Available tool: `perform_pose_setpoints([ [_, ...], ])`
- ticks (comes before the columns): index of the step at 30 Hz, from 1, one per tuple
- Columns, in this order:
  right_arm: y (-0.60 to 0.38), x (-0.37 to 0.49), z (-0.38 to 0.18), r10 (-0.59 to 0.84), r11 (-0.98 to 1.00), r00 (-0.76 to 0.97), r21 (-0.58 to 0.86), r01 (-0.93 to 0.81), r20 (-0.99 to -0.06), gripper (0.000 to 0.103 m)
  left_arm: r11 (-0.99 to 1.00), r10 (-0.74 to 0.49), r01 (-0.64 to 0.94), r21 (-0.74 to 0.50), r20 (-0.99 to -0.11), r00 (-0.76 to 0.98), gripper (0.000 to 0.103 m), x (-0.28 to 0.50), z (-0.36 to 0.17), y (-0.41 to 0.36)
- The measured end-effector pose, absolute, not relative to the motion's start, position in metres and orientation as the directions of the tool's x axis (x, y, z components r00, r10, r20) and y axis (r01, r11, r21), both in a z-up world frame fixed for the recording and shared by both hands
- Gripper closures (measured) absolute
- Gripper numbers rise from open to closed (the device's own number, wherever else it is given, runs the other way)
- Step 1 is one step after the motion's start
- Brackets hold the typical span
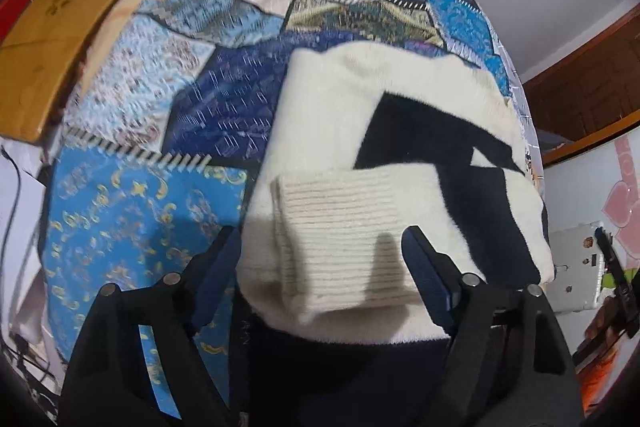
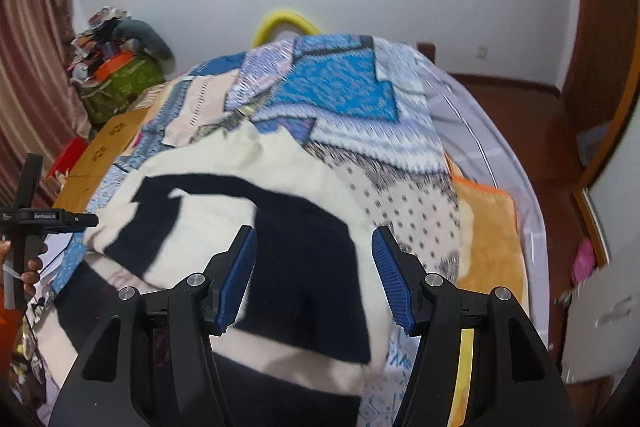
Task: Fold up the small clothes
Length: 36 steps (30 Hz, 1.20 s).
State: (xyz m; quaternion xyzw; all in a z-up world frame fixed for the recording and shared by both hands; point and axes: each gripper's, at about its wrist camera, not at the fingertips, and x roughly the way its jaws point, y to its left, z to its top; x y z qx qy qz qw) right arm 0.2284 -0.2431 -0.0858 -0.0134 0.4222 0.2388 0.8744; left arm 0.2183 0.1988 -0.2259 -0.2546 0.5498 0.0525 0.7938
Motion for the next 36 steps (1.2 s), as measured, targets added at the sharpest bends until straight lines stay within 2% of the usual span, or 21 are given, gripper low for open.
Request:
perform_pose_setpoints([
  [6, -0.258, 0.227, -0.104, 0.409, 0.892, 0.504, 0.218, -0.396, -0.76, 0.047, 0.838, -0.233, -0.388, -0.384, -0.894, 0.382, 0.022, 0.224, -0.236, 0.201],
  [8, -0.261, 0.225, -0.11, 0.408, 0.894, 0.497, 0.225, -0.387, -0.766, 0.047, 0.837, -0.225, -0.396, -0.379, -0.896, 0.382, 0.033, 0.224, -0.235, 0.202],
  [10, -0.262, 0.225, -0.115, 0.408, 0.895, 0.49, 0.232, -0.381, -0.77, 0.047, 0.845, -0.218, -0.389, -0.368, -0.9, 0.379, 0.04, 0.225, -0.234, 0.2],
  [15, -0.267, 0.224, -0.122, 0.408, 0.899, 0.48, 0.248, -0.361, -0.777, 0.047, 0.881, -0.199, -0.338, -0.331, -0.908, 0.369, 0.052, 0.228, -0.231, 0.189],
  [16, -0.269, 0.224, -0.124, 0.408, 0.899, 0.476, 0.253, -0.357, -0.779, 0.047, 0.888, -0.192, -0.33, -0.32, -0.91, 0.367, 0.059, 0.229, -0.231, 0.186],
  [17, -0.27, 0.224, -0.126, 0.408, 0.9, 0.473, 0.256, -0.353, -0.781, 0.047, 0.895, -0.193, -0.315, -0.316, -0.911, 0.365, 0.075, 0.231, -0.232, 0.183],
  [19, -0.271, 0.223, -0.129, 0.407, 0.901, 0.47, 0.261, -0.346, -0.783, 0.047, 0.898, -0.204, -0.3, -0.322, -0.909, 0.364, 0.091, 0.234, -0.233, 0.179],
  [25, -0.279, 0.221, -0.136, 0.398, 0.907, 0.463, 0.265, -0.327, -0.792, 0.047, 0.963, -0.021, -0.232, -0.136, -0.897, 0.441, 0.095, 0.244, -0.203, 0.151],
  [29, -0.285, 0.222, -0.141, 0.39, 0.912, 0.452, 0.27, -0.309, -0.802, 0.047, 0.985, 0.101, -0.17, 0.007, -0.826, 0.555, 0.095, 0.244, -0.159, 0.127],
  [36, -0.28, 0.221, -0.149, 0.406, 0.905, 0.427, 0.29, -0.311, -0.808, 0.047, 0.982, 0.174, -0.174, 0.075, -0.72, 0.672, 0.095, 0.245, -0.107, 0.123],
])
